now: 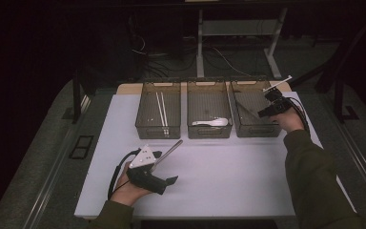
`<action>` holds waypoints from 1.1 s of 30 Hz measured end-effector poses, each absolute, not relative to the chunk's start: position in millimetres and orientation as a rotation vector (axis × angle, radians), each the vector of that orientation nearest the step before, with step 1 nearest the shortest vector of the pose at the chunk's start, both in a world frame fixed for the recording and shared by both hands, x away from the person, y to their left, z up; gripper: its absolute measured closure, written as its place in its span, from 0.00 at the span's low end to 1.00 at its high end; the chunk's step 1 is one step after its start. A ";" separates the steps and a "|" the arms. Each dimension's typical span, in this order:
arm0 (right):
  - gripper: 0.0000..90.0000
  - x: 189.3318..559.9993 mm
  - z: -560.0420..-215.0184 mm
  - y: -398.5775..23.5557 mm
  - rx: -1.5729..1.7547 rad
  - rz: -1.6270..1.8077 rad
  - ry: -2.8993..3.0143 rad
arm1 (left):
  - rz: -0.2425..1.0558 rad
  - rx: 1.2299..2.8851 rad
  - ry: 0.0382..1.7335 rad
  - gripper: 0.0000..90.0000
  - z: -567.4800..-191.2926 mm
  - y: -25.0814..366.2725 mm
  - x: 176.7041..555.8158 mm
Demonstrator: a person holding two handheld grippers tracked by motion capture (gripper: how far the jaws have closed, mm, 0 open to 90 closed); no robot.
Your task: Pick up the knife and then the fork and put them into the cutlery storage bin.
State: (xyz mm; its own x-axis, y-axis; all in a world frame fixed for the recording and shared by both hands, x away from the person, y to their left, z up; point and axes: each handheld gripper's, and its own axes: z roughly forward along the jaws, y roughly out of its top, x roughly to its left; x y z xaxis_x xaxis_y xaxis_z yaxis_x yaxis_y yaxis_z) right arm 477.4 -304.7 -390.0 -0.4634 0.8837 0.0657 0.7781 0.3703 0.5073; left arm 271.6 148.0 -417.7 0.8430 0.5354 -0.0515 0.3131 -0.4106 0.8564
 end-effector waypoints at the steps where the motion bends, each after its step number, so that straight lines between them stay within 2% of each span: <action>1: 0.91 476.9 -388.6 -304.9 1.483 0.718 2.411 | 0.283 2.030 0.621 0.00 -417.6 148.0 271.6; 6: 0.88 472.5 -383.7 -309.0 1.479 0.774 2.401 | 0.284 2.034 0.621 0.00 -416.9 148.4 271.3; 14: 0.67 453.9 -368.4 -322.0 1.452 1.014 2.346 | 0.277 2.033 0.628 0.00 -417.6 148.4 271.8; 23: 0.42 416.5 -355.1 -326.3 1.345 1.173 2.291 | 0.266 2.047 0.633 0.00 -418.2 147.7 272.5; 33: 0.35 369.0 -362.2 -323.6 1.234 1.269 2.272 | 0.263 2.053 0.635 0.00 -419.0 146.5 271.9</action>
